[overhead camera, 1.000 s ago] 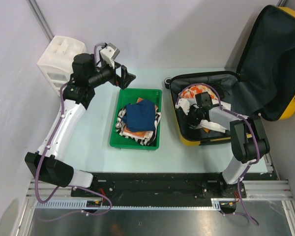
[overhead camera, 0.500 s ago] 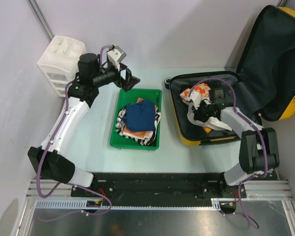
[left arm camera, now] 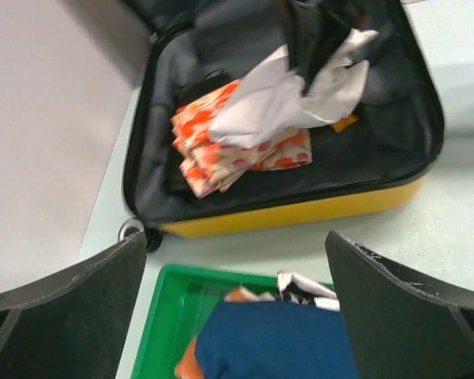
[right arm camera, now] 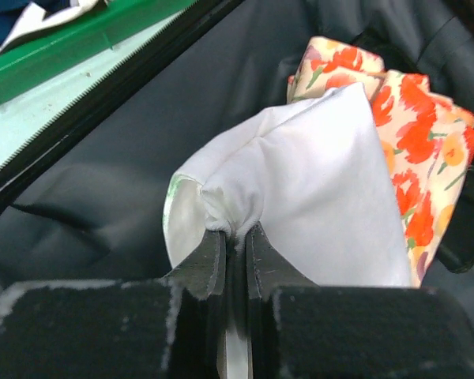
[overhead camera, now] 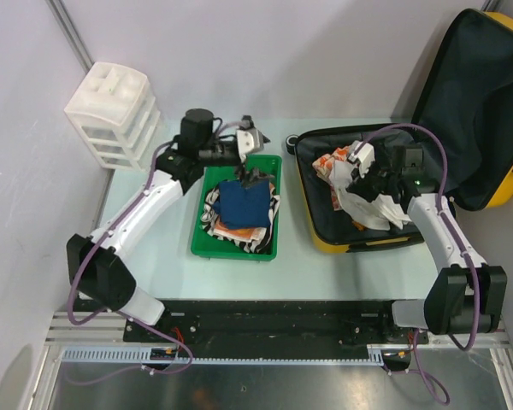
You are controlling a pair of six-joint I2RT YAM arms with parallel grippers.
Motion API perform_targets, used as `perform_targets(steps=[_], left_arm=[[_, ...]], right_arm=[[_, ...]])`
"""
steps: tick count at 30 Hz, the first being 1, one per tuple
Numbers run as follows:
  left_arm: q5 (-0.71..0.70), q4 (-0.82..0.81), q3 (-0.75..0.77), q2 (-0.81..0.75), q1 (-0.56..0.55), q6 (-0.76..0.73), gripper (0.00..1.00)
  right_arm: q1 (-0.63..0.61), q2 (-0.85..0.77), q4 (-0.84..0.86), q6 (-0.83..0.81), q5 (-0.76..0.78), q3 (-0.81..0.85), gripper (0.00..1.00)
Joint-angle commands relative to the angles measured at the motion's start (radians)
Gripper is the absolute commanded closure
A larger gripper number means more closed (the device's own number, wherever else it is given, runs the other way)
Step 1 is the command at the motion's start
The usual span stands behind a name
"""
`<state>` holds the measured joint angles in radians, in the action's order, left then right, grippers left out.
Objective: Open, take out, and arrange the luggage
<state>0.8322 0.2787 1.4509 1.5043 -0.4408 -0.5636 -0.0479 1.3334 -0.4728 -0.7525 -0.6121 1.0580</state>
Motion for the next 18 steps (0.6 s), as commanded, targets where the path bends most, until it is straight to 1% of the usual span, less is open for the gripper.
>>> perform_targets(steps=[1, 2, 4, 8, 14, 18], left_arm=[[0.139, -0.036, -0.049, 0.051, -0.085, -0.341, 0.00], [0.149, -0.041, -0.043, 0.069, -0.096, -0.390, 0.01], [0.159, -0.055, -0.017, 0.130, -0.128, -0.407, 0.01], [0.174, -0.072, 0.067, 0.203, -0.171, -0.441, 0.03], [0.162, -0.108, 0.114, 0.252, -0.226, -0.484, 0.03], [0.156, -0.173, 0.128, 0.257, -0.248, -0.463, 0.03]], right_arm=[[0.014, -0.088, -0.012, -0.010, -0.103, 0.065, 1.00], [0.016, -0.095, -0.012, -0.011, -0.103, 0.065, 1.00], [0.017, -0.122, -0.007, -0.010, -0.106, 0.071, 1.00], [0.022, -0.175, -0.021, -0.016, -0.130, 0.098, 1.00], [0.020, -0.252, -0.030, 0.015, -0.187, 0.119, 1.00], [0.005, -0.277, -0.056, 0.005, -0.225, 0.145, 1.00]])
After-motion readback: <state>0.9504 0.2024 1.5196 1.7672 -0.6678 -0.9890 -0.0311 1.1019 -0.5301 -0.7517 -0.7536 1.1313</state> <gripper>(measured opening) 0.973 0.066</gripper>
